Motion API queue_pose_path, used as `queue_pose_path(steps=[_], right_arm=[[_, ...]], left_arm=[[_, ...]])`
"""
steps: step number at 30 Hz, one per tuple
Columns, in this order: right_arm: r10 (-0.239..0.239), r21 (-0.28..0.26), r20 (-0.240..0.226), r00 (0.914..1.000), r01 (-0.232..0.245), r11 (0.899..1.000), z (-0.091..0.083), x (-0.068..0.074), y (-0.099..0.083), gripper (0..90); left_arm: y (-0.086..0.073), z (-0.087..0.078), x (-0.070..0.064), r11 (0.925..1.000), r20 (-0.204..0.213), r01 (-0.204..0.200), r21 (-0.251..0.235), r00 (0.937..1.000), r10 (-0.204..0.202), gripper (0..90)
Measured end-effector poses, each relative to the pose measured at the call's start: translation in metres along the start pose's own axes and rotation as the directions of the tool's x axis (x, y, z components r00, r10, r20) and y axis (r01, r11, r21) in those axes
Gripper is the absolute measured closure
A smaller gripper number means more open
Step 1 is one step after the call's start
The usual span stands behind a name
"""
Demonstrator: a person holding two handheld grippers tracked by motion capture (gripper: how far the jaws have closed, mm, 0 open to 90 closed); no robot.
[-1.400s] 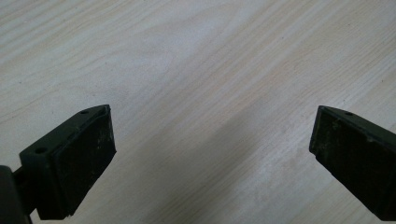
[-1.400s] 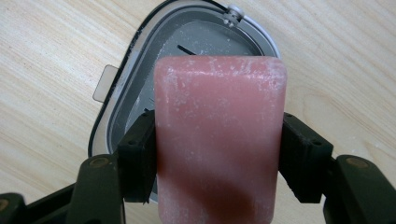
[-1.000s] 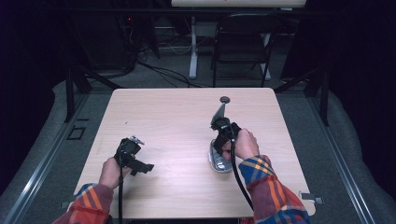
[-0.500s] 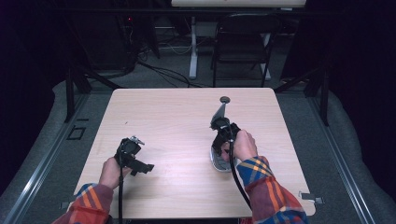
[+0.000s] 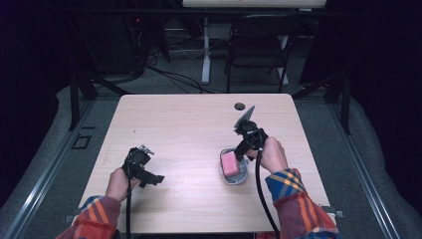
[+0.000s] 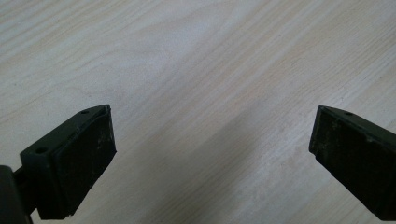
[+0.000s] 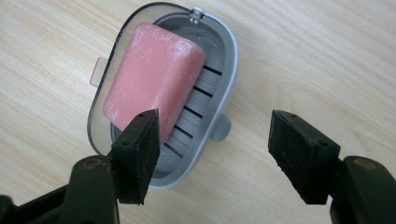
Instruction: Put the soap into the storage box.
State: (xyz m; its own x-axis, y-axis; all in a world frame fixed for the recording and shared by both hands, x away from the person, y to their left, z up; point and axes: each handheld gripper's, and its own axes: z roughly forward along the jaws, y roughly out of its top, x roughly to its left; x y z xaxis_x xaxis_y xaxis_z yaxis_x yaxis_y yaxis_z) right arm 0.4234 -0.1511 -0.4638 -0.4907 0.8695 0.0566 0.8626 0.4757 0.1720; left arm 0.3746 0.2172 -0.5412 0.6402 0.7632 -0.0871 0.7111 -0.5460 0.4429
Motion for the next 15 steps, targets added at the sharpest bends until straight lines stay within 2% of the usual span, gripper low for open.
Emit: queue_pose_path(steps=[3, 4, 7, 11, 13, 15], right_arm=[[-0.020, -0.016, -0.006, 0.9998, 0.020, 1.000, -0.008, -0.006, -0.006, 29.9], [-0.015, -0.046, -0.004, 0.9999, 0.015, 0.999, -0.009, -0.006, -0.009, 27.8], [-0.032, -0.052, 0.003, 0.9995, 0.032, 0.998, -0.014, -0.010, -0.013, 25.1], [-0.042, -0.125, 0.010, 0.9991, 0.043, 0.991, -0.023, -0.018, -0.027, 14.8], [-0.055, -0.121, 0.014, 0.9984, 0.056, 0.991, -0.026, -0.021, -0.030, 14.5], [-0.068, -0.143, 0.020, 0.9975, 0.070, 0.987, -0.031, -0.028, -0.040, 11.1]], left_arm=[[0.000, 0.000, 0.000, 1.0000, 0.000, -0.001, -0.001, 1.0000, 0.001, 0.3], [0.000, 0.000, -0.001, 1.0000, 0.002, 0.002, -0.002, 1.0000, -0.002, 0.3], [0.000, 0.000, -0.001, 1.0000, 0.001, 0.002, -0.003, 1.0000, -0.002, 0.3], [0.000, 0.000, -0.001, 1.0000, 0.002, 0.002, -0.003, 1.0000, -0.002, 0.3], [0.000, 0.000, -0.001, 1.0000, 0.002, 0.002, -0.003, 1.0000, -0.002, 0.3], [0.000, 0.000, -0.001, 1.0000, 0.003, 0.000, -0.002, 1.0000, 0.000, 0.3]])
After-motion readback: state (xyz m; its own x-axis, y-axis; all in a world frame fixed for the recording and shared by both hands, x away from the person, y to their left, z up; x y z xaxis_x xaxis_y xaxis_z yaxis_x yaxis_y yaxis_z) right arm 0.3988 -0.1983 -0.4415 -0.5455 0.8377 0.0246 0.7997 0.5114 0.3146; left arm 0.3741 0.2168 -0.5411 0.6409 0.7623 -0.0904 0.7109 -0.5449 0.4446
